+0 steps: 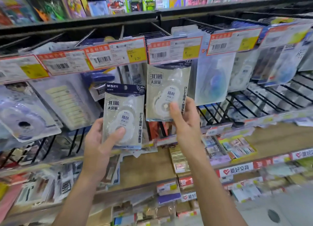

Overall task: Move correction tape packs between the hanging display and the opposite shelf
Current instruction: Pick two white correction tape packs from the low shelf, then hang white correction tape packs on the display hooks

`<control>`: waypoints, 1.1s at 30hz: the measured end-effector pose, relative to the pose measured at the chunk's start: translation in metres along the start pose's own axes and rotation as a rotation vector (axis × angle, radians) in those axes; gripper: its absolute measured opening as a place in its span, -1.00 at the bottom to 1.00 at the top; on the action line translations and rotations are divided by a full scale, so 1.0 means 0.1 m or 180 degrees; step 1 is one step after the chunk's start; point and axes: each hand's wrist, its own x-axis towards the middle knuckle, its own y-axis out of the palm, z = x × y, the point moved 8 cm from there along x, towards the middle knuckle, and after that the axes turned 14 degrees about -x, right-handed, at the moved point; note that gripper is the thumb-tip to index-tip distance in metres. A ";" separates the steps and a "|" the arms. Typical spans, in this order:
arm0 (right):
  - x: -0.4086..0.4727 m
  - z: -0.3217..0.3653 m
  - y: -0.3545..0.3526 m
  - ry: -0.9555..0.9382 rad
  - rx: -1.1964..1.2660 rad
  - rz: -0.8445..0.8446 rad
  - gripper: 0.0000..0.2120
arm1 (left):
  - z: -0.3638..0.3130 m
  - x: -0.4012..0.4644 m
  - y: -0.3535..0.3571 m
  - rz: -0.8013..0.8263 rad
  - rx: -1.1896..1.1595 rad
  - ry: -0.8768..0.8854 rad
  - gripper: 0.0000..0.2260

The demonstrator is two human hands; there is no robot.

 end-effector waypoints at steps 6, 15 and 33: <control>0.09 0.06 0.02 -0.0085 -0.0063 -0.0092 -0.75 | 0.00 0.05 0.03 0.0011 -0.0004 0.0015 -0.65; 0.14 0.02 0.04 0.0006 0.0020 0.0030 -0.75 | 0.00 0.15 0.00 -0.0101 0.0038 0.0038 -0.61; 0.17 0.07 0.09 0.0068 -0.0040 0.0149 -0.72 | 0.02 -0.02 -0.06 -0.0387 -0.0193 -0.0024 -0.60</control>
